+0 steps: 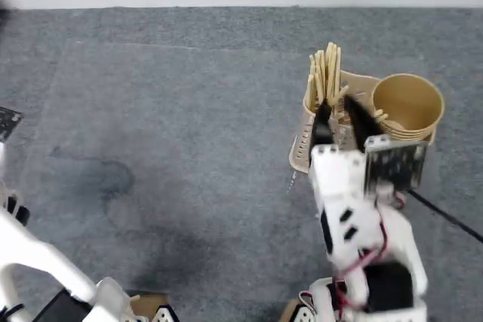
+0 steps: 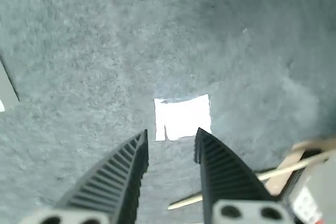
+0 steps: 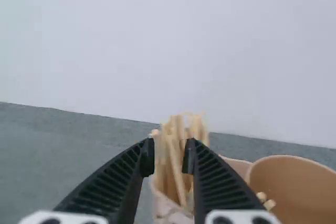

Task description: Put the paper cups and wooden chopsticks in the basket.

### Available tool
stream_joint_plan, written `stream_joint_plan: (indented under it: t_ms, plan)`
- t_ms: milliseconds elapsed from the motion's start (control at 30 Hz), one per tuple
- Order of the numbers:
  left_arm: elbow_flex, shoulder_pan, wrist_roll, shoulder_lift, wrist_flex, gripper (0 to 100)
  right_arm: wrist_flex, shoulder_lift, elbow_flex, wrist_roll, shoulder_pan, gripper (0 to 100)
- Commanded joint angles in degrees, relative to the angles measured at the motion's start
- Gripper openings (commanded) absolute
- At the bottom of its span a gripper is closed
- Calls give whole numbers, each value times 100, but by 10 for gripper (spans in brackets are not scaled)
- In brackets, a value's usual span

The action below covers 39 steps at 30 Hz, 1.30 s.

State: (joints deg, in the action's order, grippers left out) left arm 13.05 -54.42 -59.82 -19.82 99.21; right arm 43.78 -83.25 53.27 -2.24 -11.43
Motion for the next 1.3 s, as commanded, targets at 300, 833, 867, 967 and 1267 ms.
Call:
stream_joint_plan:
  t_ms: [300, 833, 867, 967, 1267]
  plan:
    - [57, -299, -1662, -26, 114, 145, 1560, -338, -360, -44, -1226, 80]
    - [1771, 316, -2576, -1240, 123, 141, 2993, -338, -352, -26, -1991, 79]
    - [1974, 466, -2549, -1521, 123, 141, 3029, -338, -352, -26, -2018, 79]
    - [2712, 1081, -2488, -2295, 105, 141, 3064, -338, -343, -18, -2009, 77]
    - [4690, 3297, 1143, -4413, -1969, 141, 3345, -409, -343, 114, -1947, 79]
